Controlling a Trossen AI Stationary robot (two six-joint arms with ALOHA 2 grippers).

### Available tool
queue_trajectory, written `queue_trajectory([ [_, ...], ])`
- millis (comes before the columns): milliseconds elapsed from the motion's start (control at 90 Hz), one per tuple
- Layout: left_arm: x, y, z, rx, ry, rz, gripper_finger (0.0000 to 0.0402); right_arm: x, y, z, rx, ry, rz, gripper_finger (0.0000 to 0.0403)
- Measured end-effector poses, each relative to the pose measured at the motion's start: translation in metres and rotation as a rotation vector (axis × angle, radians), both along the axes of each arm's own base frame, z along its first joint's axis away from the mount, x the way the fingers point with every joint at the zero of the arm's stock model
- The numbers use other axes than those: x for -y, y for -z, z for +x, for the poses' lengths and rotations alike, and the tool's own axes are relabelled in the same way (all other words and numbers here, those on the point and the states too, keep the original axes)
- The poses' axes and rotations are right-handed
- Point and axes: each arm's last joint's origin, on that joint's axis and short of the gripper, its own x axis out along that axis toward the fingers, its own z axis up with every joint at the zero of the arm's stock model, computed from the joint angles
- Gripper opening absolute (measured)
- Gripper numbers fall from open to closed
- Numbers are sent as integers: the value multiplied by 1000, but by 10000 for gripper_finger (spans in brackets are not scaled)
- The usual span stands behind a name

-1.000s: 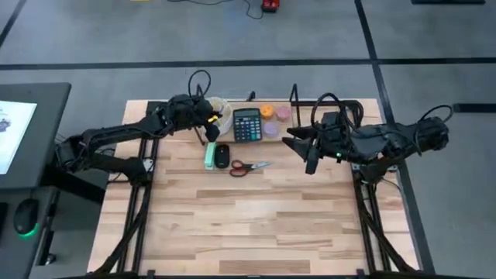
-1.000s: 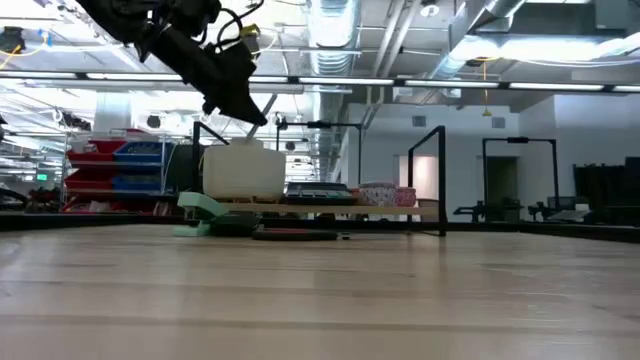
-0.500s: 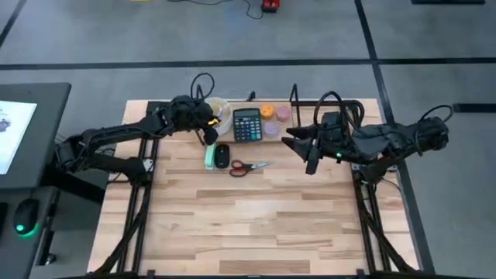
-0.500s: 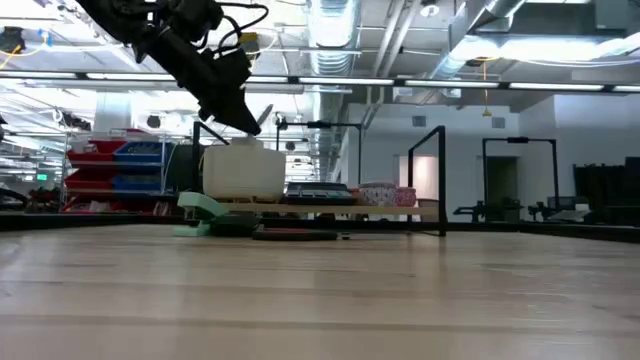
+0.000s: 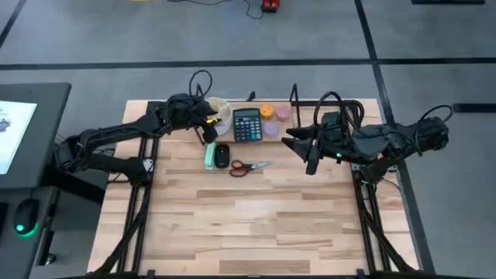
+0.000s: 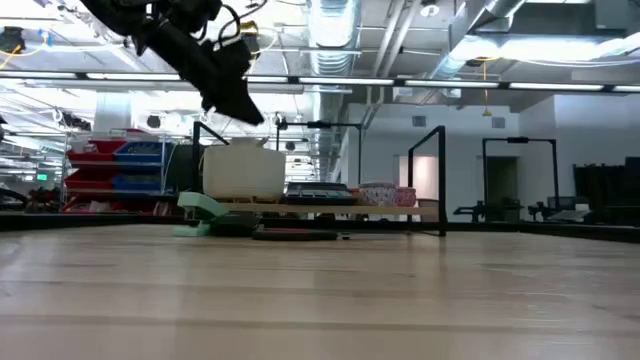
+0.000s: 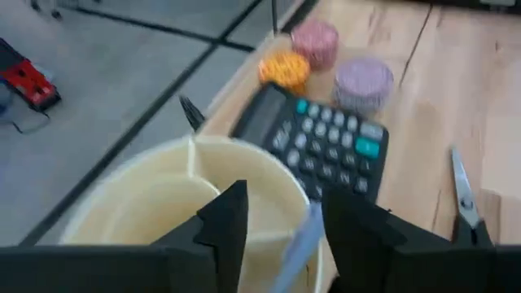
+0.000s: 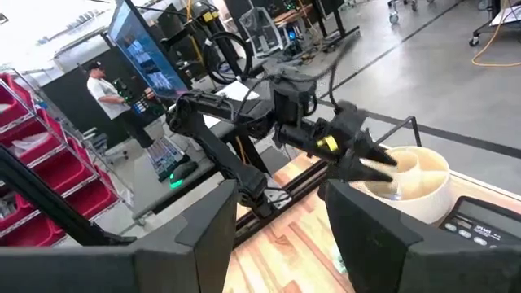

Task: Stock shelves
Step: Put the black scissors into the white pen organizer on the shelf

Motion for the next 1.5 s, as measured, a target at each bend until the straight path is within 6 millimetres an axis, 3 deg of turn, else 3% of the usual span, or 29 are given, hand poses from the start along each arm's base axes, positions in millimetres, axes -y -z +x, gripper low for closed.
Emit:
queue_trajectory([
  [222,5,-37,-5,72,21,98,138,0,1,0,-9,1,-4,179],
  [378,22,-64,-4,132,85,170,137,0,1,0,-20,-26,-13,179],
  [633,70,-96,4,135,233,157,137,17,16,10,-166,-125,-30,179],
  [844,112,-104,4,150,286,-44,137,44,45,44,-362,-316,-61,179],
  [1144,153,-86,-2,87,236,-354,137,67,109,110,-605,-554,-253,179],
  [1344,168,-76,-10,47,156,-547,137,80,172,155,-765,-656,-332,181],
  [1500,175,-72,-15,27,131,-625,137,95,222,185,-782,-749,-255,205],
])
